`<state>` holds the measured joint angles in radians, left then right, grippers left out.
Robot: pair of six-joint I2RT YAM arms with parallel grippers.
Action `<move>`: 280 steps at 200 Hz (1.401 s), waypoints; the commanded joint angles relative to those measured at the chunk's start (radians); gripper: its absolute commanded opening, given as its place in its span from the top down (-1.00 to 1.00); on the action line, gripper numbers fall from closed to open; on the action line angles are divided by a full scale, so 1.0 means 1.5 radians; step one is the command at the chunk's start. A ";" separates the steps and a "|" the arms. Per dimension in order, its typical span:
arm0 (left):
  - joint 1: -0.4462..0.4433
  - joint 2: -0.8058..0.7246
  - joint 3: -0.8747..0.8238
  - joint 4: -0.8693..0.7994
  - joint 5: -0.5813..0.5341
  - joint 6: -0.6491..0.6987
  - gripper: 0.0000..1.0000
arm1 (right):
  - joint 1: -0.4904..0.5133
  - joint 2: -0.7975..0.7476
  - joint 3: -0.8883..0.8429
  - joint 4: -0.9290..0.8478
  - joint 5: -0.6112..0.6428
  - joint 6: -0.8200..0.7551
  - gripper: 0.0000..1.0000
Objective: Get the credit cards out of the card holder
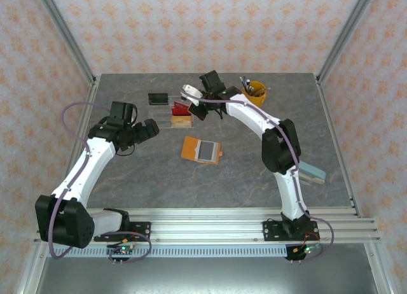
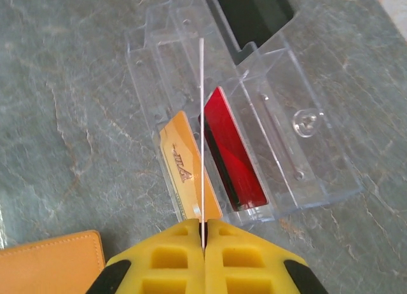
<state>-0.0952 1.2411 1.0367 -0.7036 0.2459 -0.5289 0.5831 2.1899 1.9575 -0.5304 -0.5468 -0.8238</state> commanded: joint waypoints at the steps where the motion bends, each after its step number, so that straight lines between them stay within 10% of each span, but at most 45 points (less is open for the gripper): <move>1: 0.010 0.013 -0.005 -0.020 -0.005 0.004 -1.00 | 0.003 0.031 0.055 -0.073 -0.033 -0.120 1.00; 194: 0.047 0.065 0.003 -0.003 0.086 0.007 -1.00 | -0.023 0.202 0.268 -0.117 -0.049 -0.212 1.00; 280: 0.045 0.046 0.002 -0.003 0.092 0.011 -1.00 | -0.016 0.181 0.264 -0.088 -0.039 -0.184 0.54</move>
<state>-0.0319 1.3315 1.0370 -0.7029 0.3824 -0.5285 0.5514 2.4905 2.3230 -0.6895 -0.5980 -1.1187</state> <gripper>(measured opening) 0.995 0.216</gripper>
